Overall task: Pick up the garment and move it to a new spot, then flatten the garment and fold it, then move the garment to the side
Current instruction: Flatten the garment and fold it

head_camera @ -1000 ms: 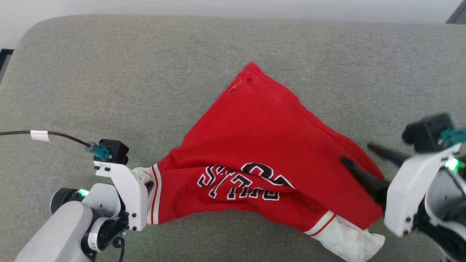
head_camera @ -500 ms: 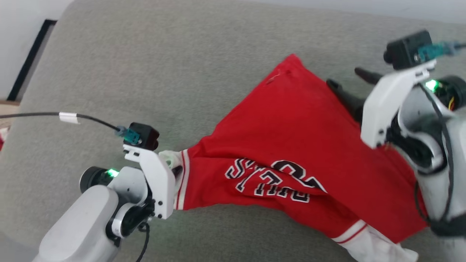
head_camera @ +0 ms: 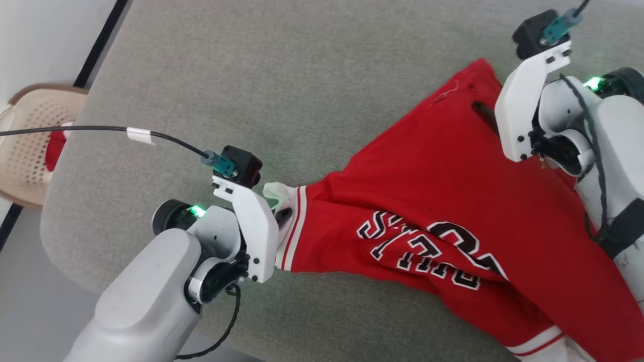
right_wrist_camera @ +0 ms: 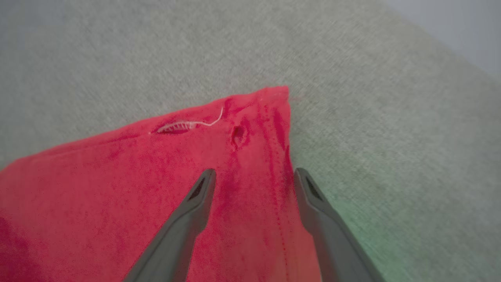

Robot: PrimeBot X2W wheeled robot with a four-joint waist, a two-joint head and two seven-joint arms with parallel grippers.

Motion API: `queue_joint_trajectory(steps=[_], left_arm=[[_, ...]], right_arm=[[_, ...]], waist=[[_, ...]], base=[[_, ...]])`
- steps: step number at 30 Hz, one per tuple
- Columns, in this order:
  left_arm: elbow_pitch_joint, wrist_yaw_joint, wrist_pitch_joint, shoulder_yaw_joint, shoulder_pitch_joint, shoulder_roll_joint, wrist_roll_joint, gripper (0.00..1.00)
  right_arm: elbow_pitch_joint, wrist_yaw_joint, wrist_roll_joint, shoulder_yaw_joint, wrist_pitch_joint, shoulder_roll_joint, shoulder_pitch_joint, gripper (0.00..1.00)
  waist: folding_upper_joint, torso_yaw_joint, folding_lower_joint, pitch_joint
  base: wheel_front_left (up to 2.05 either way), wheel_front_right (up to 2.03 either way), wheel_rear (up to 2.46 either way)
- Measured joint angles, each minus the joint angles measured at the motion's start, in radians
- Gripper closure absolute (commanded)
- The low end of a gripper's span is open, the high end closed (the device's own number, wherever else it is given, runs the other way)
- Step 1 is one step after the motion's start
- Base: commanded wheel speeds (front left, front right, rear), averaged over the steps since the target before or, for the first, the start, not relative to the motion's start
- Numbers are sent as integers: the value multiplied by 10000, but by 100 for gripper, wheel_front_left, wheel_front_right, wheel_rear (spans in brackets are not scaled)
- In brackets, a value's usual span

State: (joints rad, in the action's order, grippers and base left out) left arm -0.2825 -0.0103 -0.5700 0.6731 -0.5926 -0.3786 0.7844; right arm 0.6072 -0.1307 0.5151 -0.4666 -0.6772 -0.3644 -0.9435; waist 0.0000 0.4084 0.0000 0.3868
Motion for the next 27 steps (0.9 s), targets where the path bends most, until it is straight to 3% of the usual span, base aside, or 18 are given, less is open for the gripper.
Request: queue_joint_trajectory(steps=[10, 11, 12, 17, 27], left_arm=[[-886, -347, 355, 169, -421, 529, -8, 100], [-988, -389, 384, 173, -450, 558, 2, 100], [-1062, -416, 393, 171, -483, 566, 12, 100], [-1459, -462, 376, 54, -700, 443, 94, 100], [-1101, -245, -550, -332, -1729, -986, -48, 100]], right_arm=[[1730, 38, 907, -2144, -142, -230, -922, 0], [1745, 46, 1066, -2337, -178, -270, -976, 35], [1753, 50, 1283, -2451, -176, -307, -1019, 100], [1661, 25, 2046, -3097, 405, -395, -1127, 100], [311, -2, 3206, -3868, 1839, -1597, -1545, 100]], waist=[[1, 510, 0, 332], [1, 516, 0, 323], [1, 509, 0, 314], [0, 334, 0, 195], [0, -627, 0, -499]], base=[[0, 0, 0], [0, 0, 0], [0, 0, 0], [0, 0, 0], [0, 0, 0]])
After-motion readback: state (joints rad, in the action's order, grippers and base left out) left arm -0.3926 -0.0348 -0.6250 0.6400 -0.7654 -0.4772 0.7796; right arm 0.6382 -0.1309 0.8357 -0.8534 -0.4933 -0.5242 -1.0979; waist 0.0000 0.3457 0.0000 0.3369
